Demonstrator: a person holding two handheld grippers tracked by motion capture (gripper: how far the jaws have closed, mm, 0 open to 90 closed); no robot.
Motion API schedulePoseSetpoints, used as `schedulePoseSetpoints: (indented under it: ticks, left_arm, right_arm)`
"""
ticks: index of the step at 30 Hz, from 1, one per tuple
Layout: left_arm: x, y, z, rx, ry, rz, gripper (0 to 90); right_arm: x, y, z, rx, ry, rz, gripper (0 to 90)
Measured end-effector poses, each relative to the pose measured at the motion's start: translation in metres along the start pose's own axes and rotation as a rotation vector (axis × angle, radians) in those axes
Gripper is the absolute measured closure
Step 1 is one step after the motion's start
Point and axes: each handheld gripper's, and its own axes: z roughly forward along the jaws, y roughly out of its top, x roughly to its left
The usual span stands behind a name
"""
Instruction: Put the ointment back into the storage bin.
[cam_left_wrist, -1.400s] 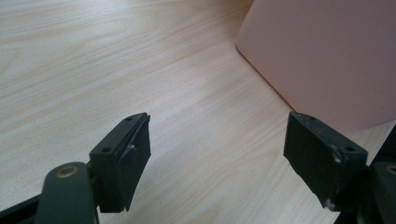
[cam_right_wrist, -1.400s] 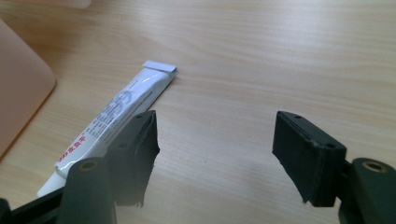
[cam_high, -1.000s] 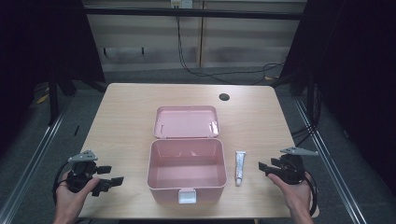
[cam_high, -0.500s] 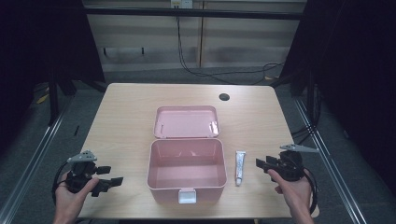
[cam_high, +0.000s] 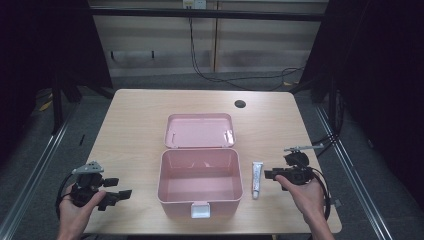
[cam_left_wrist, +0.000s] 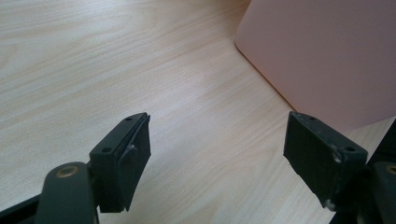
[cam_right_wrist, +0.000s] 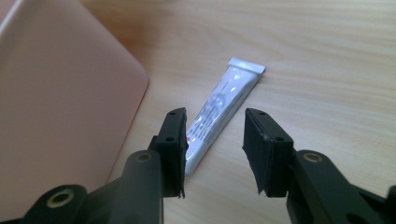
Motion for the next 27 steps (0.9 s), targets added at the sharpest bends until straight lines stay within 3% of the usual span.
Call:
schedulePoseSetpoints:
  ticks: [7, 13, 14, 27]
  left_arm:
    - [0.0, 0.0, 0.0, 0.002, 0.002, 0.003, 22.9]
    - [0.0, 0.0, 0.0, 0.003, 0.0, -0.002, 23.0]
    - [0.0, 0.0, 0.0, 0.003, -0.001, -0.004, 23.0]
    - [0.0, 0.0, 0.001, 0.002, 0.004, -0.004, 22.9]
  right_arm:
    - [0.003, 0.01, 0.009, 0.092, 0.001, 0.005, 62.2]
    - [0.006, 0.015, 0.014, 0.131, -0.009, -0.004, 62.2]
    - [0.008, 0.017, 0.016, 0.161, -0.012, 0.007, 61.8]
    - [0.016, 0.028, 0.037, 0.304, -0.042, 0.036, 64.2]
